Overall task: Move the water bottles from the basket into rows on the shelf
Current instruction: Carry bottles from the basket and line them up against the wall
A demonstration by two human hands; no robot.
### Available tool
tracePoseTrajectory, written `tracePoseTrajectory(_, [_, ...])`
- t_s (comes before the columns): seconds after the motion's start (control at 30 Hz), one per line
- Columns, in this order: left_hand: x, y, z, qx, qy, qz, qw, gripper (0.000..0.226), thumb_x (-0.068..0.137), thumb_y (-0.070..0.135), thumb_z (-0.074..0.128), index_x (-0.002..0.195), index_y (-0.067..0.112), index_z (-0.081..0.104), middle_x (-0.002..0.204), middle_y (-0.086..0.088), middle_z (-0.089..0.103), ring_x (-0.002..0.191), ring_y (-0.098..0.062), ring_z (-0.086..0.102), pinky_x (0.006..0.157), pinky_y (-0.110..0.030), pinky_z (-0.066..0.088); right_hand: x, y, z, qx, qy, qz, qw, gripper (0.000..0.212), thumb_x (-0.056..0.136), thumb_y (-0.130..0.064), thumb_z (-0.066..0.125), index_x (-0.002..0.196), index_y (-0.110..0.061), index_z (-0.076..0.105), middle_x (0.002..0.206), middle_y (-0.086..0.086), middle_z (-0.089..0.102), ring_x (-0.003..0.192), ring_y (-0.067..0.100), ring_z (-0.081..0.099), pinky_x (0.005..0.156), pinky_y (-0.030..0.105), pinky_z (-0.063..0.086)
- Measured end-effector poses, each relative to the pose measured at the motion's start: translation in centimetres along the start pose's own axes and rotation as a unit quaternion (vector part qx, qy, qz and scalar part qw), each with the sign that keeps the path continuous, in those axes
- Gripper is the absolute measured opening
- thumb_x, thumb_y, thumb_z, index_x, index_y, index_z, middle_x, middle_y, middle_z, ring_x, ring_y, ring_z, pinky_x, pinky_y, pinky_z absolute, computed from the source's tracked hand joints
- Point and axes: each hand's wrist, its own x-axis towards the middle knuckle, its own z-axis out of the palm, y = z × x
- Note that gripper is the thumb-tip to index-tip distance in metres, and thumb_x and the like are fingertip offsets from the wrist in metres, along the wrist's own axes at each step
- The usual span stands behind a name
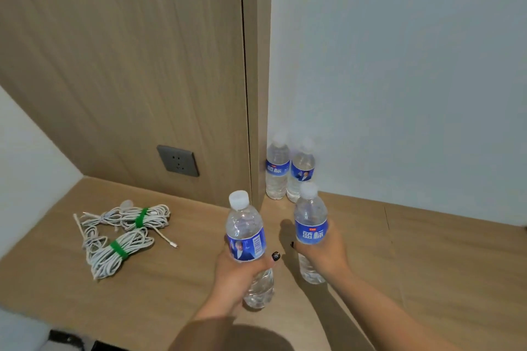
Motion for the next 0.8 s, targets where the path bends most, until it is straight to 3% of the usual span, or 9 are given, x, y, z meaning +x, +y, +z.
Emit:
tracePoseTrajectory(0.13, [1.7, 0.3, 2.0, -0.002, 0.014, -0.019, 1.000, 0.068, 0.041, 0.024, 0.091, 0.102, 0.005, 0.068, 0.090, -0.013, 0.075, 0.087, -0.034, 0.073, 0.082, -0.051, 0.058, 3.2, 0.7, 0.1, 0.019, 0.027, 0.009, 0.999, 0.052, 0.062, -0.021, 0.083, 0.109, -0.019, 0.061, 0.095, -0.003, 0.069, 0.088, 0.016, 0.065, 0.065, 0.019, 0.045])
tracePoseTrajectory(0.27, [3.1, 0.9, 3.8, 0.009, 0.040, -0.007, 0.999, 0.066, 0.042, 0.021, 0.089, 0.101, 0.004, 0.066, 0.091, -0.017, 0.073, 0.088, -0.038, 0.071, 0.080, -0.056, 0.057, 6.6, 0.4, -0.3, 0.032, 0.042, 0.019, 0.998, 0.042, 0.066, -0.009, 0.084, 0.098, -0.020, 0.059, 0.087, -0.003, 0.064, 0.082, 0.017, 0.062, 0.058, 0.011, 0.038])
tracePoseTrajectory(0.37, [3.8, 1.7, 5.1, 0.016, 0.039, -0.004, 0.999, 0.069, 0.038, 0.027, 0.088, 0.103, 0.012, 0.068, 0.092, -0.008, 0.075, 0.087, -0.027, 0.073, 0.081, -0.048, 0.059, 9.3, 0.0, -0.6, 0.046, 0.074, 0.028, 0.996, 0.041, 0.064, -0.009, 0.084, 0.096, -0.019, 0.059, 0.083, -0.004, 0.063, 0.079, 0.018, 0.062, 0.058, 0.014, 0.039])
tracePoseTrajectory(0.5, [4.2, 2.2, 6.3, 0.019, 0.015, 0.001, 1.000, 0.072, 0.038, 0.031, 0.088, 0.103, 0.008, 0.067, 0.090, -0.010, 0.075, 0.085, -0.029, 0.073, 0.075, -0.040, 0.061, 12.1, -0.6, -1.0, 0.071, 0.118, 0.026, 0.990, 0.051, 0.062, -0.005, 0.085, 0.101, -0.017, 0.054, 0.085, -0.006, 0.060, 0.076, 0.016, 0.060, 0.056, 0.009, 0.040])
tracePoseTrajectory(0.63, [4.7, 2.0, 6.7, 0.022, 0.018, 0.002, 1.000, 0.060, 0.046, 0.022, 0.088, 0.102, 0.010, 0.067, 0.089, -0.008, 0.075, 0.084, -0.027, 0.073, 0.076, -0.040, 0.060, 14.2, -0.1, -0.8, 0.051, 0.147, 0.022, 0.988, 0.064, 0.055, -0.014, 0.089, 0.109, -0.012, 0.056, 0.105, 0.011, 0.061, 0.088, 0.027, 0.062, 0.073, 0.031, 0.049])
tracePoseTrajectory(0.8, [4.5, 1.9, 6.7, 0.007, 0.028, -0.005, 1.000, 0.058, 0.052, 0.017, 0.091, 0.105, 0.014, 0.066, 0.092, -0.007, 0.075, 0.087, -0.024, 0.073, 0.078, -0.040, 0.060, 15.0, 0.2, -0.3, 0.042, 0.134, 0.026, 0.990, 0.065, 0.056, -0.017, 0.088, 0.112, -0.012, 0.054, 0.107, 0.013, 0.060, 0.092, 0.029, 0.061, 0.082, 0.040, 0.053])
